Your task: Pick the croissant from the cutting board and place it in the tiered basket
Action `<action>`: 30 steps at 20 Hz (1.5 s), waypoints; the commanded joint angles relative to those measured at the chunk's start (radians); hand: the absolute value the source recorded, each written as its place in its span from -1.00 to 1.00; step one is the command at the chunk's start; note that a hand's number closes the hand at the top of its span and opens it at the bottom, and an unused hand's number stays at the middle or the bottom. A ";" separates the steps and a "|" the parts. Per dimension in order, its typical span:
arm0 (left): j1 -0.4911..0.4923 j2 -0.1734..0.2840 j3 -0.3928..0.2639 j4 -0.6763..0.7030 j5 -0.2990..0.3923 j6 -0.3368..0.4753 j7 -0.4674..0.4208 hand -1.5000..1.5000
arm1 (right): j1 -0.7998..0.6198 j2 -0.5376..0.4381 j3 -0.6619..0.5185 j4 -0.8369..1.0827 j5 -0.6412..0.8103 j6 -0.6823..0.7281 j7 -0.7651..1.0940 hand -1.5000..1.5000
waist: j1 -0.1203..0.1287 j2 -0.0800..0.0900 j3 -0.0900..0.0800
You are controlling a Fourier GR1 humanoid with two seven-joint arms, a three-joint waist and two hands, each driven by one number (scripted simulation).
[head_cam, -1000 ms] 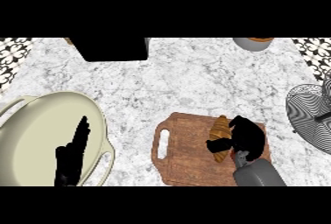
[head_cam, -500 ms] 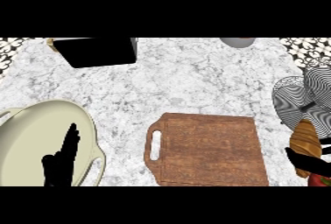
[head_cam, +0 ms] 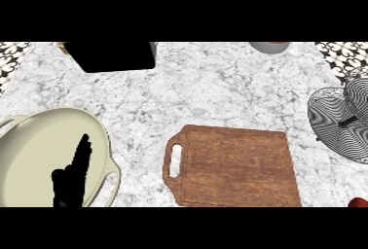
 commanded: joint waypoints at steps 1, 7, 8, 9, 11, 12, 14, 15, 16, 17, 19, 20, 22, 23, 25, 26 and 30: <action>-0.001 -0.021 -0.034 0.010 -0.021 0.000 0.008 0.00 | 0.083 -0.039 -0.192 -0.234 -0.145 0.120 0.059 1.00 | 0.028 0.008 -0.002; 0.012 0.017 -0.002 0.018 0.006 -0.051 -0.013 0.00 | -0.064 -0.125 -0.387 -0.121 -0.269 0.242 0.084 1.00 | 0.052 0.010 -0.002; -0.105 -0.010 -0.012 0.059 -0.010 -0.030 0.057 0.00 | -0.158 -0.202 -0.361 -0.078 -0.260 0.288 0.166 1.00 | 0.063 0.017 -0.002; -0.063 0.019 0.013 0.052 0.001 -0.051 0.004 0.00 | -0.174 -0.195 -0.408 -0.029 -0.279 0.283 0.129 1.00 | 0.068 0.016 -0.002; -0.017 -0.015 -0.043 -0.034 -0.024 -0.027 0.048 0.00 | -0.215 -0.213 -0.440 0.008 -0.293 0.312 0.162 1.00 | 0.077 0.017 -0.001; -0.046 -0.004 -0.011 0.057 -0.009 -0.050 -0.011 0.00 | -0.270 -0.280 -0.453 0.085 -0.348 0.327 0.162 1.00 | 0.078 0.018 -0.002; -0.060 -0.037 -0.038 0.046 -0.029 -0.028 0.025 0.00 | -0.299 -0.288 -0.436 0.195 -0.300 0.304 0.090 1.00 | 0.081 0.020 -0.001; -0.097 -0.031 -0.025 0.061 -0.031 -0.028 0.033 0.00 | -0.332 -0.325 -0.393 0.258 -0.273 0.295 0.105 1.00 | 0.086 0.022 -0.001; -0.106 0.001 0.009 0.052 -0.003 -0.062 0.038 0.00 | -0.361 -0.338 -0.375 0.217 -0.290 0.324 0.172 1.00 | 0.086 0.021 -0.001; -0.117 -0.030 0.004 0.111 -0.016 -0.038 0.015 0.00 | -0.366 -0.356 -0.401 0.283 -0.313 0.331 0.115 1.00 | 0.083 0.021 -0.001; -0.123 0.007 0.019 0.071 -0.012 -0.061 0.045 0.00 | -0.394 -0.337 -0.347 0.346 -0.261 0.287 0.069 1.00 | 0.086 0.021 0.000; -0.158 -0.040 -0.017 0.126 -0.047 -0.031 0.021 0.00 | -0.413 -0.348 -0.345 0.429 -0.260 0.262 -0.013 1.00 | 0.085 0.022 0.000; -0.047 -0.018 -0.020 0.022 -0.034 -0.048 0.046 0.00 | -0.429 -0.342 -0.336 0.419 -0.262 0.292 -0.008 1.00 | 0.087 0.020 0.000; -0.063 -0.008 0.006 0.034 -0.013 -0.061 0.035 0.00 | -0.410 -0.302 -0.296 0.439 -0.244 0.269 -0.055 1.00 | 0.088 0.020 0.000; -0.028 -0.002 -0.024 -0.044 -0.034 -0.058 0.095 0.00 | -0.438 -0.313 -0.252 0.478 -0.212 0.266 -0.068 1.00 | 0.091 0.020 0.000; -0.100 -0.027 0.007 0.096 -0.035 -0.049 0.005 0.00 | -0.490 -0.325 -0.209 0.531 -0.198 0.247 -0.077 1.00 | 0.090 0.022 0.000; -0.124 -0.035 0.004 0.144 -0.039 -0.064 -0.009 0.00 | -0.546 -0.308 -0.136 0.702 -0.134 0.190 -0.164 1.00 | 0.092 0.024 0.000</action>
